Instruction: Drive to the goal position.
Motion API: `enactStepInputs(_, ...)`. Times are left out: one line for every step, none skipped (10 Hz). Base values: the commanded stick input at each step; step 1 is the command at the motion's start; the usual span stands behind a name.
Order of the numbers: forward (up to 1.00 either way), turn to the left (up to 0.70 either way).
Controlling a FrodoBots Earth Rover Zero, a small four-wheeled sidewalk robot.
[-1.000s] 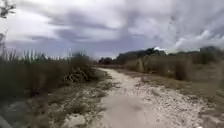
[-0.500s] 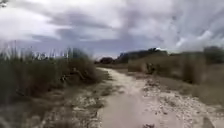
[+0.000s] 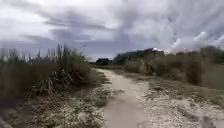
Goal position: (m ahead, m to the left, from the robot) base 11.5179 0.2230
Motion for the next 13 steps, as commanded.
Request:
enactStepInputs(0.85,0.0)
enactStepInputs(0.85,0.0)
enactStepInputs(0.85,0.0)
enactStepInputs(0.85,0.0)
enactStepInputs(0.85,0.0)
enactStepInputs(0.85,0.0)
enactStepInputs(0.85,0.0)
enactStepInputs(0.85,0.0)
enactStepInputs(0.85,0.0)
enactStepInputs(0.85,0.0)
enactStepInputs(0.85,0.0)
enactStepInputs(0.85,0.0)
enactStepInputs(0.85,0.0)
